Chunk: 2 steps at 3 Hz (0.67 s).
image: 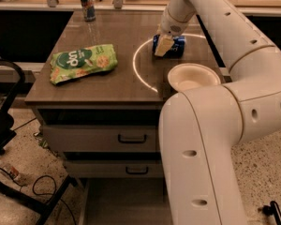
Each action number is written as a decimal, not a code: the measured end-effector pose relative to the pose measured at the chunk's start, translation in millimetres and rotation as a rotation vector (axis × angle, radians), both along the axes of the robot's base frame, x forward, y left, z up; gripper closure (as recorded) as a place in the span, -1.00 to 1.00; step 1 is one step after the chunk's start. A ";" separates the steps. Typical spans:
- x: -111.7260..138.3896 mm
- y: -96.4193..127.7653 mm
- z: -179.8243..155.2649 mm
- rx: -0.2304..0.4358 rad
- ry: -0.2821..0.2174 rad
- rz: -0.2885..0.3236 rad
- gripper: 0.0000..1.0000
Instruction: Knock pepsi can over
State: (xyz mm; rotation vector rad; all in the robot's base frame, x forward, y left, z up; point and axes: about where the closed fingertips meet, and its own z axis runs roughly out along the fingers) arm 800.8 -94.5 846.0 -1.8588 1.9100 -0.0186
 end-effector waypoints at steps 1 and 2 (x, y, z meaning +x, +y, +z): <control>0.6 1.6 1.3 0.000 0.004 0.002 -1.00; 0.7 1.7 1.1 0.000 0.004 0.002 -1.00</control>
Offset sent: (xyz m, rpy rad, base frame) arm 0.0007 0.0015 -0.0030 -0.0001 0.0038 0.0016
